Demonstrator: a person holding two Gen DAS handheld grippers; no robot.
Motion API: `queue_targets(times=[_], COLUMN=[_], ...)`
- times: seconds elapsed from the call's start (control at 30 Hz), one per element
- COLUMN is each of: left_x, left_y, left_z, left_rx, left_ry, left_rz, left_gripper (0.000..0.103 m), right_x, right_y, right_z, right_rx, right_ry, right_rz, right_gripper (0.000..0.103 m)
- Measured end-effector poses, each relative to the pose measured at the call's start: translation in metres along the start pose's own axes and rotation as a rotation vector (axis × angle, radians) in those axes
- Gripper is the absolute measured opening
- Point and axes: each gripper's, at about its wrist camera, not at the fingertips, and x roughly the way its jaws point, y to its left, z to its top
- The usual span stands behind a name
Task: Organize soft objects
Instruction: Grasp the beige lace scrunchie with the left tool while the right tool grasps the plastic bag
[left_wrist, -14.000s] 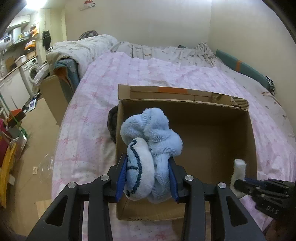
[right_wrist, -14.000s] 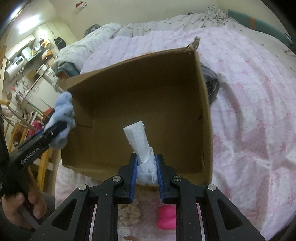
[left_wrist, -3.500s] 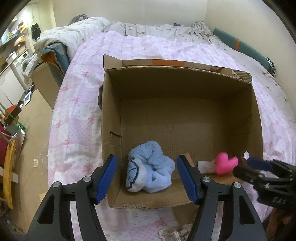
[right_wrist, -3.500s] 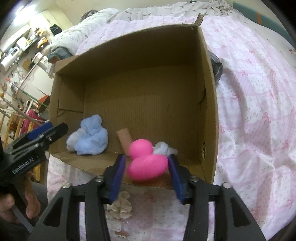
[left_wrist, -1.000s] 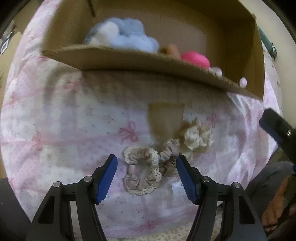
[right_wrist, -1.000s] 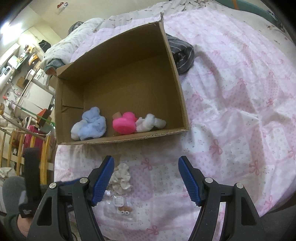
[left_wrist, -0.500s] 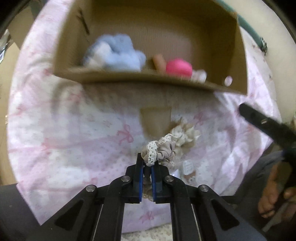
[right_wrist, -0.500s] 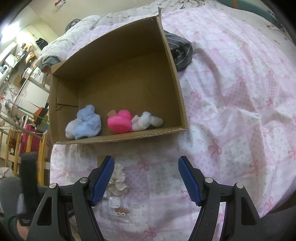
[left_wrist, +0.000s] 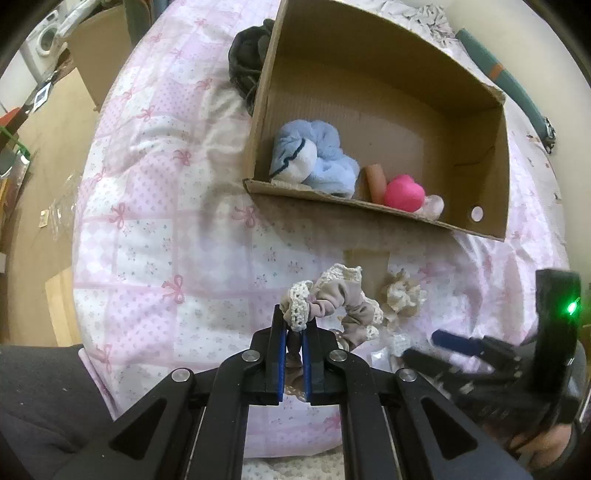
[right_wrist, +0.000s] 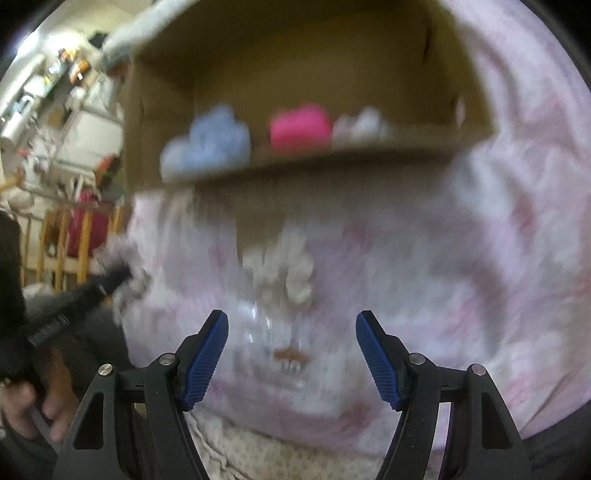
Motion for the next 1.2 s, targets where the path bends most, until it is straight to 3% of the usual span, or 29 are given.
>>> queue_targets(times=[0.1,0.4,0.5,0.57,0.67,0.87,1.2], left_x=[0.000,-0.002,0.000,0.001,0.001,-0.003,-0.014], left_y=[-0.001,-0.003,-0.003,-0.003,-0.002,0.000,0.007], left_z=[0.000,0.002,0.004,0.004,0.004,0.002,0.003], left_rx=[0.009,-0.014,-0.023,-0.024,-0.027,-0.022,-0.041], left_ry=[-0.008,-0.035,-0.033,-0.032,-0.036,-0.060,-0.122], left_rz=[0.011,-0.010,-0.003,0.005,0.016,0.034,0.084], left_gripper=[0.007,0.007,0.007,0.007,0.007,0.007,0.007], right_x=[0.022,0.046,0.052,0.053,0.051,0.042,-0.018], right_y=[0.010,0.031,0.036,0.039,0.043,0.057,0.057], right_z=[-0.006,-0.003,-0.005,-0.007,-0.009,-0.023,-0.017], right_rx=[-0.028,-0.106,-0.140,-0.169,-0.186,-0.200,-0.164], right_ry=[0.065,0.091,0.098,0.097,0.092,0.101,-0.064], right_rz=[-0.030,-0.099,-0.128,-0.146,-0.143,-0.050,0.101], right_gripper=[0.075,0.075,0.057,0.039,0.028,0.026,0.026])
